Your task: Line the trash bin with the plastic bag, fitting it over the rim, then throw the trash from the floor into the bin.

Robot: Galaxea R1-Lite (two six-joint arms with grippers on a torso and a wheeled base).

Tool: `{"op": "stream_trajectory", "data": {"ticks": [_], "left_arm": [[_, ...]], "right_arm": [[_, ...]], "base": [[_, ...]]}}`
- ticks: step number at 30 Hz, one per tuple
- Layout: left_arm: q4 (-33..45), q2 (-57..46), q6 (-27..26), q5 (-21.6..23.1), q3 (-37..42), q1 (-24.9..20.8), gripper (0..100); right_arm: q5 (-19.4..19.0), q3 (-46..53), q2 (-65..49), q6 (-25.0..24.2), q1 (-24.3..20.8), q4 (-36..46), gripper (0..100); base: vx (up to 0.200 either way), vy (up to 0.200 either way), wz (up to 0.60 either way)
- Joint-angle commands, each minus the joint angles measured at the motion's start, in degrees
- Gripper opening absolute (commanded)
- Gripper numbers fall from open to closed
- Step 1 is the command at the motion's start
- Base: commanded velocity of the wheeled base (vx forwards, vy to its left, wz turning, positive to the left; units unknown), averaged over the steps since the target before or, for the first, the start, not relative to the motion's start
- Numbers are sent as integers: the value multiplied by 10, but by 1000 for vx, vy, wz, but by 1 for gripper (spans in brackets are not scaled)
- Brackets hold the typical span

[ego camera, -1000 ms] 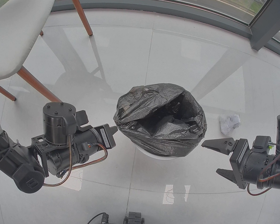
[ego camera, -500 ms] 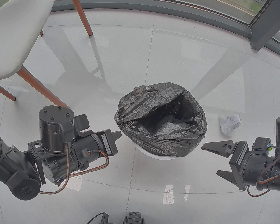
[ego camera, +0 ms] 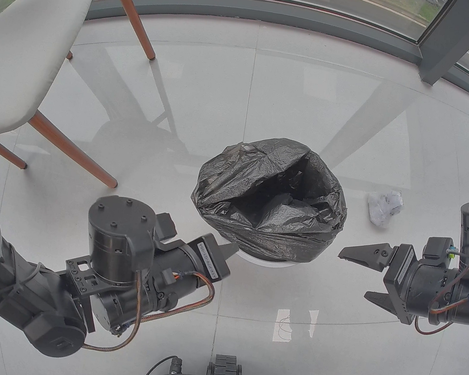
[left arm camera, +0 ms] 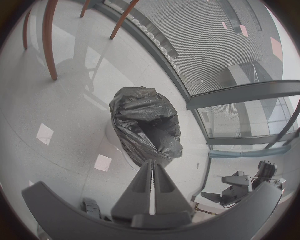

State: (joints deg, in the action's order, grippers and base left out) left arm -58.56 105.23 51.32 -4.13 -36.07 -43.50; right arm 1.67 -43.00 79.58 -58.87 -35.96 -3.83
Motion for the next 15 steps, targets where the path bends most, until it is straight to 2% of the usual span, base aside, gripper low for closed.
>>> {"op": "stream_trajectory", "data": {"ticks": [1, 5, 9, 15], "left_arm": [[2, 10, 19, -1, 2, -22, 100], [-4, 38, 20, -7, -13, -19, 100], [-4, 66, 21, -32, -28, -19, 100], [-3, 84, 25, -34, -66, -18, 100]], "right_arm": [[3, 1, 0, 0, 0, 0, 100], [4, 8, 0, 1, 4, 0, 100], [4, 9, 0, 2, 5, 0, 100], [4, 8, 2, 2, 7, 0, 100]], "base": [[0, 0, 0], [0, 0, 0], [0, 0, 0], [0, 0, 0]]}}
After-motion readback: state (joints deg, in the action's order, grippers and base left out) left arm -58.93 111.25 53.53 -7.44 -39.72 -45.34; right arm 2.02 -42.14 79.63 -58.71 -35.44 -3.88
